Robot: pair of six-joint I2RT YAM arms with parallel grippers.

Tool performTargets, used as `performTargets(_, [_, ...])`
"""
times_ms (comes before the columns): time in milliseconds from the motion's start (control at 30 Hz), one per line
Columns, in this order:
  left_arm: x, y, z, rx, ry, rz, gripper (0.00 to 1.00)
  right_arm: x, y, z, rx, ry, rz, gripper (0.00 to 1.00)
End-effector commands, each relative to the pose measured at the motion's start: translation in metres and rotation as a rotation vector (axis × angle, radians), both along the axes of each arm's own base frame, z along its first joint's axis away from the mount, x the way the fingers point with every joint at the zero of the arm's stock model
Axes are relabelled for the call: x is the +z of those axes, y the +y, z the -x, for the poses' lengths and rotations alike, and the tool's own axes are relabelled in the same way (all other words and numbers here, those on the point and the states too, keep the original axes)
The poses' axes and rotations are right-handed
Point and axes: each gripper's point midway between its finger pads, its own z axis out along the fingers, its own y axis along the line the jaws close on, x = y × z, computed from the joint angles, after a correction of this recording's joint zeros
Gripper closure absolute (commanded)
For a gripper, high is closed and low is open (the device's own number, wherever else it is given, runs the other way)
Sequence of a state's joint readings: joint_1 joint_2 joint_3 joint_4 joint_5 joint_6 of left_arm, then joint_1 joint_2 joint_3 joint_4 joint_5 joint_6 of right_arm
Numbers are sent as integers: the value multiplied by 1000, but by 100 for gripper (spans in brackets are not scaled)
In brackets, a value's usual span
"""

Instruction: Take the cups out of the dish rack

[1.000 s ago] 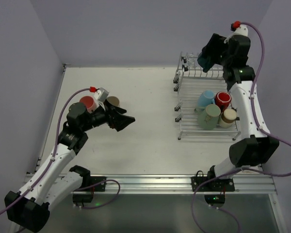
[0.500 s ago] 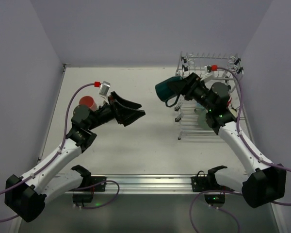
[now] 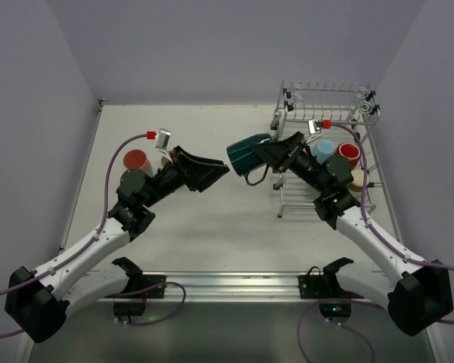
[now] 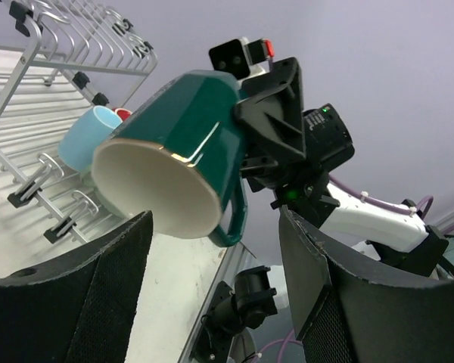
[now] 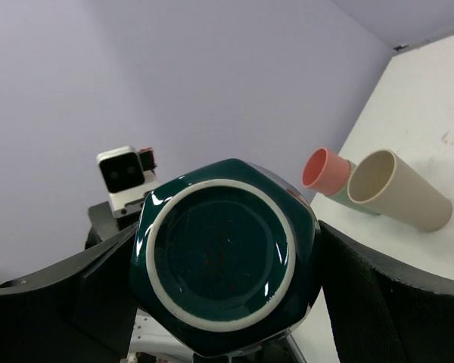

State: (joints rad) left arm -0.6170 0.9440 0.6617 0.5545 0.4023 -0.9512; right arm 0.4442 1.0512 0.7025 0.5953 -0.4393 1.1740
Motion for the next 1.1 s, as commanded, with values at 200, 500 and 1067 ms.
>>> performTargets(200, [17,-17,2,-22,-21,54,31,63,8,26,56,-189,-141,71])
performTargets(500, [24,-22,1,-6,-56,77,50,49,34,31,131,-153,-147,70])
performTargets(1067, [12,4,-42,286,-41,-194,100,-29,32,31,48,-16,76,1])
